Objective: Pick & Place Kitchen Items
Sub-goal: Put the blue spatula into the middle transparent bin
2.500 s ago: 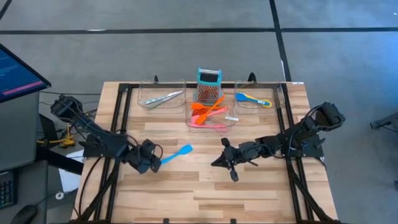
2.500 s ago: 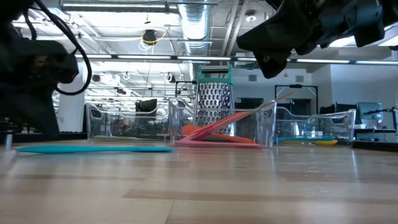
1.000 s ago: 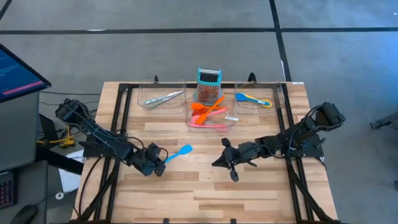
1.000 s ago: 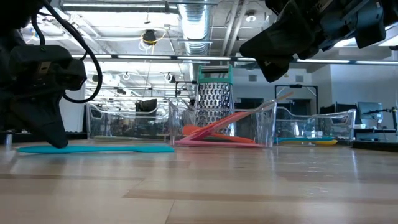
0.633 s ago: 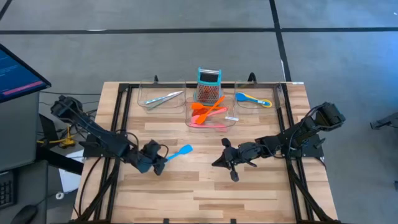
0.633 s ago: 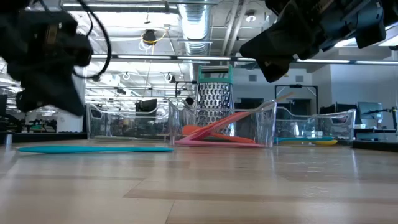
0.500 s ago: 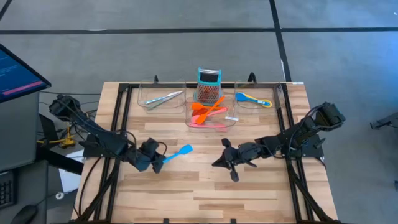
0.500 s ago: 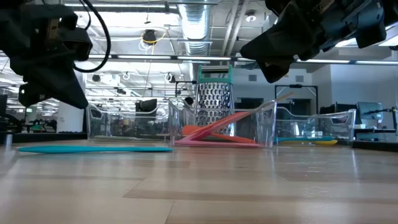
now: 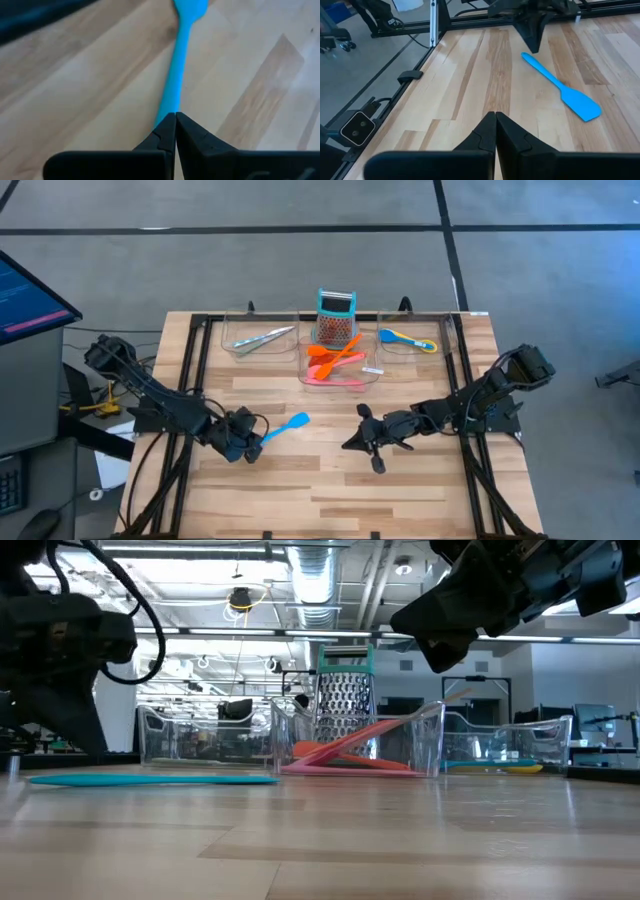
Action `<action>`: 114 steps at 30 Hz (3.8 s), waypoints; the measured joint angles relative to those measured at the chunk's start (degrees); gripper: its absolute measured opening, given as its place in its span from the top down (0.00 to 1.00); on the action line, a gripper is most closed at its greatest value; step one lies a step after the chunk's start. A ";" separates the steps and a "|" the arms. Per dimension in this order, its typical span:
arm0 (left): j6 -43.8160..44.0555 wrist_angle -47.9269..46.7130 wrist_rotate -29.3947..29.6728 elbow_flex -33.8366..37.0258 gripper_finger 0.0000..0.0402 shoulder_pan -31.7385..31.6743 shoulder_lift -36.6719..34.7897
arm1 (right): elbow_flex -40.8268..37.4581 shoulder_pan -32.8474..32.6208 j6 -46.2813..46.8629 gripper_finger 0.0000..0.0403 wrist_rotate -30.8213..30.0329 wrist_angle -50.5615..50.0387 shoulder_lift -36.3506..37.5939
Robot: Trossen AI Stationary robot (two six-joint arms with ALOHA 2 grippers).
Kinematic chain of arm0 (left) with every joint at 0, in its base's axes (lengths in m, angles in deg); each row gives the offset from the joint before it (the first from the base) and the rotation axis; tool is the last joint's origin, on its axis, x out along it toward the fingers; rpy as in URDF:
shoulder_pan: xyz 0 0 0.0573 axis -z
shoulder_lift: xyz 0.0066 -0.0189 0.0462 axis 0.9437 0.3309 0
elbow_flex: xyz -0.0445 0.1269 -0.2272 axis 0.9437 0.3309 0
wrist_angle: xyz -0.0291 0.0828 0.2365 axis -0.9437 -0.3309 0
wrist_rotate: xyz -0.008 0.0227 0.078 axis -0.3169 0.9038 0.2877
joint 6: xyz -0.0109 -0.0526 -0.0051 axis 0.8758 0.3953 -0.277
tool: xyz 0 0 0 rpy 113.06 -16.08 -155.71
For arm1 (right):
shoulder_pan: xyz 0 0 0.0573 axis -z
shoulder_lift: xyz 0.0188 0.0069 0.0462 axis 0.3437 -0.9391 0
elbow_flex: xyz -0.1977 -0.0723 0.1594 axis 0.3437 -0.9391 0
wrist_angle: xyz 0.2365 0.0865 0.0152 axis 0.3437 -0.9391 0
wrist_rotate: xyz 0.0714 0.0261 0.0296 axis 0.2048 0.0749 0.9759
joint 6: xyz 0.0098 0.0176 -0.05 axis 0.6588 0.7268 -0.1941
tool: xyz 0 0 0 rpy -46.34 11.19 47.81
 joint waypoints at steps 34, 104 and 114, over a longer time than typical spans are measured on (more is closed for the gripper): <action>-55.74 4.53 19.23 -15.10 1.00 7.93 -5.46 | 0.00 0.38 -1.06 1.00 -19.52 3.93 0.00; -8.48 10.71 5.22 5.53 1.00 6.20 4.45 | 0.00 4.64 -1.05 1.00 -22.49 2.97 0.02; -10.98 8.96 5.44 5.84 1.00 6.17 1.55 | 0.00 4.63 -1.03 1.00 -22.47 2.99 0.02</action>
